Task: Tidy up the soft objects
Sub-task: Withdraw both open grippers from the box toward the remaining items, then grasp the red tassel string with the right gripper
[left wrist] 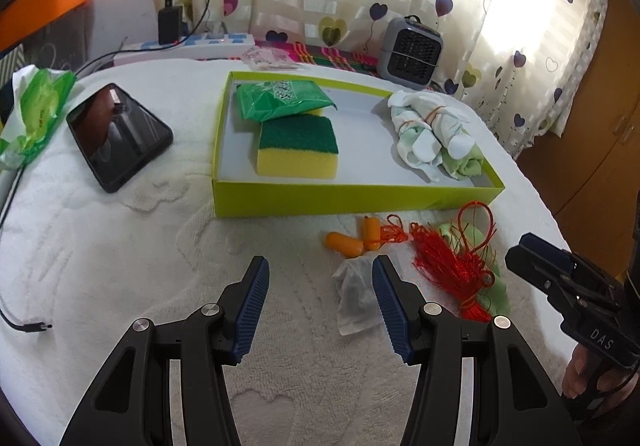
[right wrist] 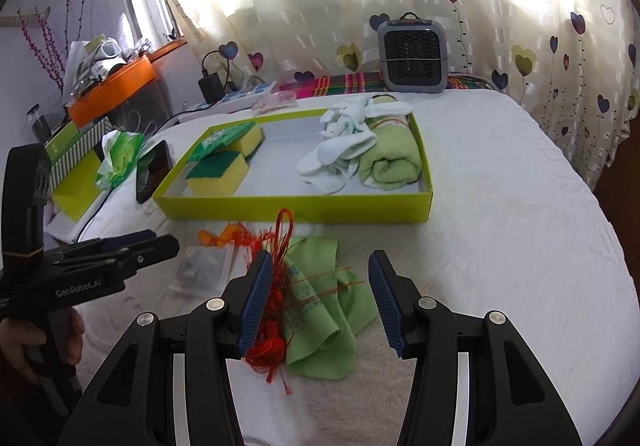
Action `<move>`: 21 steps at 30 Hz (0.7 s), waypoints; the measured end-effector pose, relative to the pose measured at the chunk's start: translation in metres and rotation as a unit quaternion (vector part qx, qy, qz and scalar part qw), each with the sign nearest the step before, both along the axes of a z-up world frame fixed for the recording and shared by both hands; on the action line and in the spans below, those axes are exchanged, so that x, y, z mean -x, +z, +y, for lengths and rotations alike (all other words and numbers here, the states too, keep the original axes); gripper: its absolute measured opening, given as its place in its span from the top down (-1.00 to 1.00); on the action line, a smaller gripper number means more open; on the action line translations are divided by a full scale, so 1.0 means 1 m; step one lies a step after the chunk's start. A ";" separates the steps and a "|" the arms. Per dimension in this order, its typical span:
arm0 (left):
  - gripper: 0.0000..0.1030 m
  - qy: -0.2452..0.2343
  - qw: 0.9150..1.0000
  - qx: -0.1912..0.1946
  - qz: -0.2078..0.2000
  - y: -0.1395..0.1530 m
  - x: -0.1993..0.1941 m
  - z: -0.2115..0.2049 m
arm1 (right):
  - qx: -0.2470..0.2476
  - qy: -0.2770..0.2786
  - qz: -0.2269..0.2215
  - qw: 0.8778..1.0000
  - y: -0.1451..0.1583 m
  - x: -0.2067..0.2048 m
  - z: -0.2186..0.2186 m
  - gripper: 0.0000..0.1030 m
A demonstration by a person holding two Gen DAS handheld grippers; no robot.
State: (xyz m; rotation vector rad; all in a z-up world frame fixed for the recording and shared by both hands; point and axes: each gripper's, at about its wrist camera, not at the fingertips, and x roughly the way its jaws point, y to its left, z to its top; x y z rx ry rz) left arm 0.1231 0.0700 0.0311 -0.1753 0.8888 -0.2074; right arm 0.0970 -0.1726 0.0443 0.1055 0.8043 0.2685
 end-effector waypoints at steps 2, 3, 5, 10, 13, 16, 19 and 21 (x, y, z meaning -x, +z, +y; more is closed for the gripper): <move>-0.03 0.000 1.000 0.006 0.000 -0.001 0.000 0.002 | 0.000 0.002 0.005 1.000 -0.003 0.002 0.002 0.01; -0.03 0.000 1.000 0.008 0.000 -0.001 0.001 0.003 | -0.001 0.005 0.006 1.000 -0.003 0.003 0.003 0.01; -0.03 0.001 1.000 0.011 0.001 -0.001 0.002 0.004 | -0.002 0.013 0.008 1.000 -0.005 0.005 0.006 0.01; -0.03 0.005 1.000 0.014 0.004 -0.004 0.003 0.008 | -0.003 0.038 0.013 0.999 -0.010 0.008 0.015 0.01; -0.03 0.007 1.000 0.016 0.008 -0.006 0.002 0.010 | -0.001 0.047 0.015 0.999 -0.011 0.008 0.020 0.01; -0.03 0.007 1.000 0.017 0.009 -0.008 0.002 0.010 | 0.007 0.061 0.019 0.998 -0.014 0.009 0.027 0.01; -0.03 0.003 1.000 0.018 0.010 -0.009 0.002 0.009 | 0.019 0.075 0.020 0.997 -0.016 0.010 0.034 0.01; -0.03 0.002 1.000 0.020 0.011 -0.010 0.002 0.009 | 0.025 0.082 0.025 0.996 -0.020 0.009 0.038 0.12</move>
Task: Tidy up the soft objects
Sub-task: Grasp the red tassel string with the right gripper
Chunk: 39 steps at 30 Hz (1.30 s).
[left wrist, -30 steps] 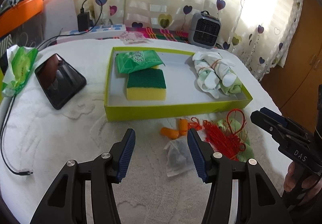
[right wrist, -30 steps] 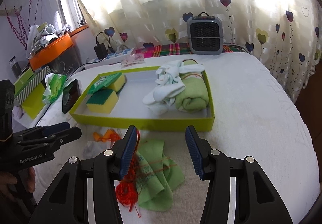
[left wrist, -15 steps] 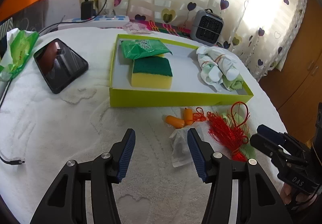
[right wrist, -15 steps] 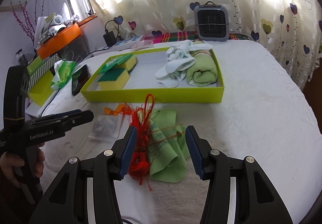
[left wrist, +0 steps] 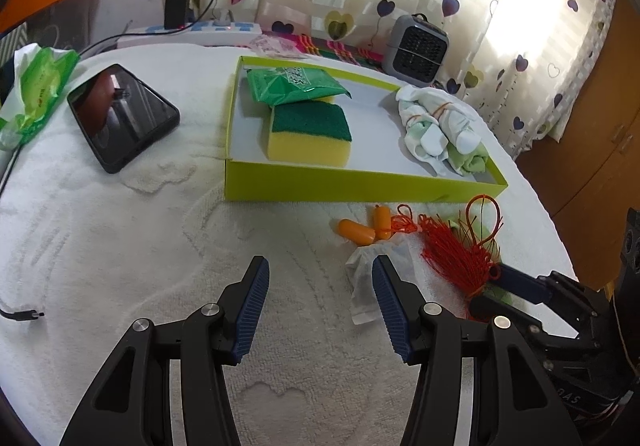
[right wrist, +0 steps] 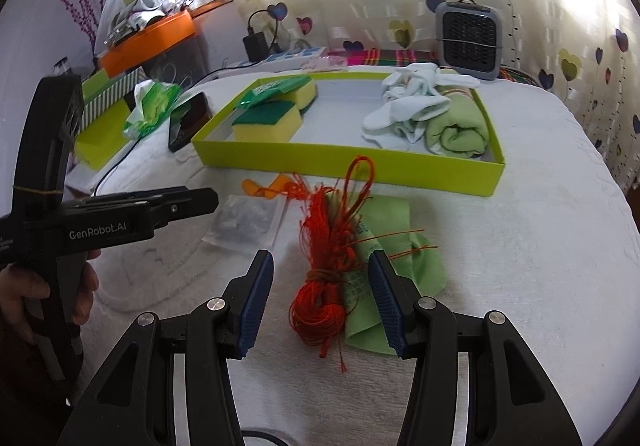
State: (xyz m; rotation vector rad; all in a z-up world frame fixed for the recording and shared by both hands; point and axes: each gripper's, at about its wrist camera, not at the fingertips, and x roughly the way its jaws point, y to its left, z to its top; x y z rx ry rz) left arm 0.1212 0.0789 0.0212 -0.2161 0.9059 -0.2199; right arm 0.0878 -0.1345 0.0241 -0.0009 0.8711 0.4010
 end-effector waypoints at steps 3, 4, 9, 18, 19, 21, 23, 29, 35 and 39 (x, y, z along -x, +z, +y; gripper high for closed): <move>-0.03 0.000 1.000 0.002 0.003 -0.002 -0.001 0.000 | 0.012 0.004 0.004 1.000 -0.004 -0.001 0.004 0.23; -0.03 0.000 1.000 0.003 0.004 -0.003 -0.001 0.000 | 0.017 0.004 0.005 1.000 -0.005 -0.002 0.005 0.23; -0.03 -0.006 1.000 0.007 0.004 -0.004 -0.001 -0.001 | 0.030 0.007 0.012 0.999 -0.010 -0.005 0.009 0.26; -0.03 -0.015 1.000 0.008 0.006 -0.004 -0.001 -0.005 | 0.041 -0.003 0.012 0.999 -0.011 -0.005 0.008 0.55; -0.03 -0.015 1.000 0.008 0.007 -0.004 -0.001 -0.005 | 0.041 -0.003 0.012 0.999 -0.011 -0.005 0.008 0.57; -0.03 -0.016 1.000 0.007 0.007 -0.005 0.000 -0.006 | 0.040 -0.001 0.010 0.999 -0.011 -0.004 0.009 0.59; -0.03 -0.018 1.000 0.008 0.007 -0.005 0.000 -0.006 | 0.037 -0.001 0.008 0.999 -0.010 -0.004 0.008 0.62; -0.03 -0.029 1.000 0.006 0.010 -0.004 -0.001 -0.012 | 0.016 -0.011 0.002 1.000 -0.006 -0.003 0.001 0.66; -0.03 -0.040 0.999 -0.001 0.015 -0.005 -0.004 -0.020 | -0.011 -0.023 -0.009 1.000 0.001 -0.002 -0.009 0.66; -0.03 -0.037 0.999 -0.005 0.016 -0.005 -0.008 -0.022 | -0.035 -0.038 -0.019 0.998 0.007 -0.001 -0.019 0.66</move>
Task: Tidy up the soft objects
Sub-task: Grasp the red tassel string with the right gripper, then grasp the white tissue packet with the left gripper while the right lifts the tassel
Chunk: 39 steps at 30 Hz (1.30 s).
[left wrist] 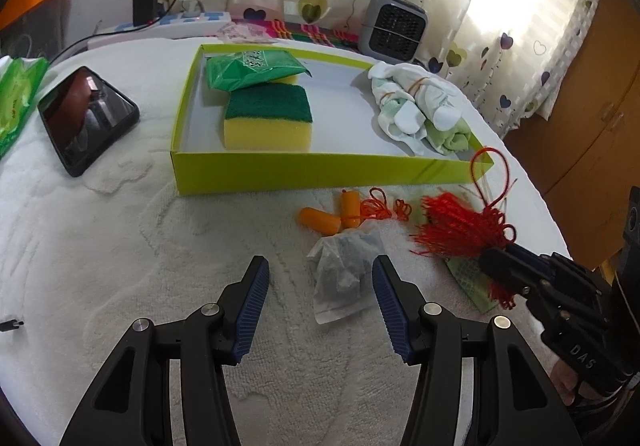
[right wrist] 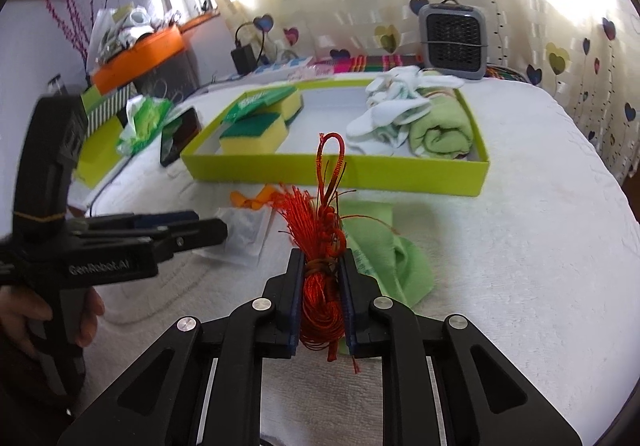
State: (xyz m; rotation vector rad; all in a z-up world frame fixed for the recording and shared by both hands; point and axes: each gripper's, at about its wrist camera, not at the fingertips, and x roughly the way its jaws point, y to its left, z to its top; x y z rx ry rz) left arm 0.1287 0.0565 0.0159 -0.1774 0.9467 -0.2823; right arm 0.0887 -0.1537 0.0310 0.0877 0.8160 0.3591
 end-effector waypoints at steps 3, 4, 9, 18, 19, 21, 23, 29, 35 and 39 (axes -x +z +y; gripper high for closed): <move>-0.03 -0.001 1.000 -0.006 0.000 0.000 -0.001 -0.003 | -0.015 -0.014 -0.008 1.000 0.005 0.001 -0.008 0.66; -0.03 -0.003 1.000 -0.009 0.000 0.000 -0.001 -0.004 | -0.019 -0.018 -0.011 1.000 0.006 0.002 -0.011 0.66; -0.03 -0.003 1.000 -0.021 -0.001 0.000 -0.003 -0.011 | -0.034 -0.036 -0.025 0.998 0.012 0.003 -0.023 0.66; -0.03 -0.012 0.998 -0.059 -0.007 -0.002 -0.004 -0.026 | -0.044 -0.042 -0.029 0.998 0.013 0.004 -0.029 0.66; -0.03 -0.012 0.998 -0.065 -0.008 -0.002 -0.003 -0.028 | -0.044 -0.041 -0.029 0.998 0.013 0.004 -0.030 0.66; -0.03 -0.012 0.997 -0.070 -0.009 -0.002 -0.004 -0.029 | -0.045 -0.040 -0.031 0.998 0.013 0.005 -0.030 0.66; -0.03 -0.011 0.997 -0.073 -0.010 -0.003 -0.003 -0.029 | -0.045 -0.039 -0.030 0.998 0.013 0.005 -0.030 0.66; -0.03 -0.014 0.995 -0.096 -0.017 -0.004 -0.001 -0.033 | -0.047 -0.036 -0.027 0.998 0.011 0.005 -0.030 0.66; 0.16 -0.012 0.994 -0.106 -0.025 -0.004 0.002 -0.035 | -0.048 -0.035 -0.025 0.998 0.009 0.004 -0.030 0.66; 0.27 -0.007 0.994 -0.108 -0.028 -0.004 0.003 -0.034 | -0.048 -0.035 -0.025 0.998 0.009 0.004 -0.030 0.66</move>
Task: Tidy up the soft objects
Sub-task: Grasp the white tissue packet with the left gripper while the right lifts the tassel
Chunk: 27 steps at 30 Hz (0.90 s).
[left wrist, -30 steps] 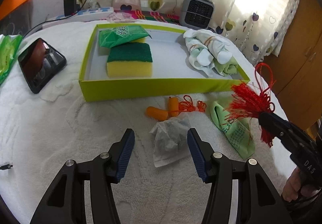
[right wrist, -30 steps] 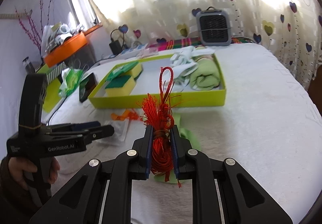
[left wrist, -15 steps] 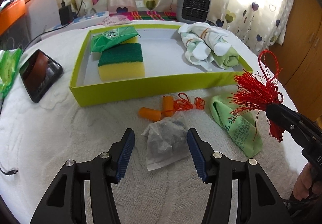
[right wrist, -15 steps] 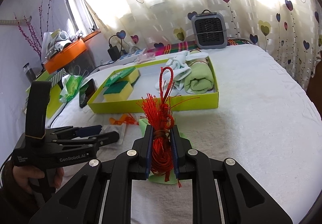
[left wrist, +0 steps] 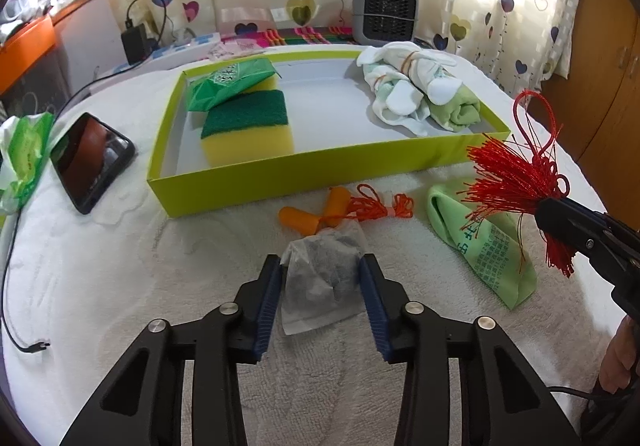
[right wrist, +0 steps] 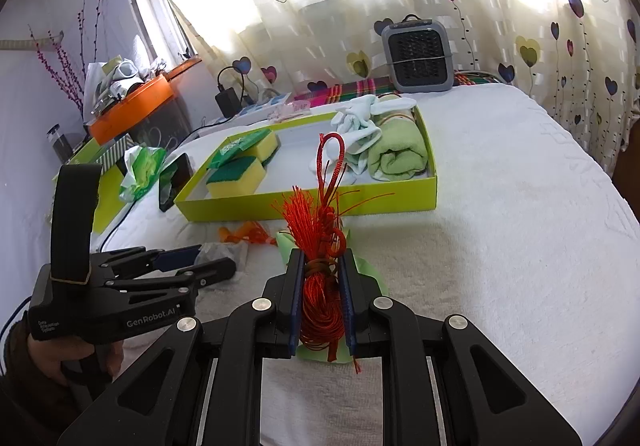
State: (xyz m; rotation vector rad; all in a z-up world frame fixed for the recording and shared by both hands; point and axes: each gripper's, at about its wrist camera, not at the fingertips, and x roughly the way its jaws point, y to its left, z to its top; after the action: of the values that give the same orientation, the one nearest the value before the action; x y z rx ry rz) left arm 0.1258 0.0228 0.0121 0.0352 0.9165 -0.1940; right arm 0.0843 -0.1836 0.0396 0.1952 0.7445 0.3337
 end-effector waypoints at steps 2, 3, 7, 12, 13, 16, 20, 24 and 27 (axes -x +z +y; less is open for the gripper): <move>0.37 0.003 1.000 0.001 -0.002 0.000 0.001 0.001 | 0.000 0.000 0.000 1.000 0.000 0.000 0.000 0.66; 0.38 0.004 1.000 0.001 -0.003 0.001 0.001 0.002 | 0.000 0.000 0.000 1.000 0.000 0.000 0.000 0.66; 0.45 0.004 1.000 0.003 -0.004 0.001 0.002 0.003 | 0.000 0.000 0.000 1.000 0.000 0.000 0.000 0.66; 0.50 -0.001 1.000 0.009 -0.004 0.002 0.005 0.004 | 0.000 0.000 0.001 1.000 0.000 0.000 -0.001 0.66; 0.50 -0.002 1.000 0.009 -0.004 0.003 0.006 0.004 | 0.000 0.000 0.001 1.000 0.000 0.000 -0.001 0.66; 0.50 -0.010 1.000 0.011 -0.002 0.003 0.011 0.002 | 0.000 0.000 0.000 1.000 0.000 0.001 0.000 0.66; 0.50 -0.014 1.000 0.013 0.002 0.002 0.017 0.004 | 0.000 -0.001 0.000 1.000 0.000 0.001 -0.002 0.66; 0.50 -0.015 1.000 0.014 0.003 0.003 0.020 0.005 | 0.000 -0.001 -0.001 1.000 0.000 0.001 -0.001 0.66; 0.50 -0.018 1.000 0.020 0.004 0.003 0.024 0.006 | 0.002 0.000 -0.001 1.000 0.000 0.003 -0.001 0.66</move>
State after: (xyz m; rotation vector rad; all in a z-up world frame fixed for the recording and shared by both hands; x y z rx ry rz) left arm 0.1014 0.0292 0.0153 0.0133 0.9195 -0.2468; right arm 0.0812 -0.1850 0.0397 0.1915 0.7423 0.3321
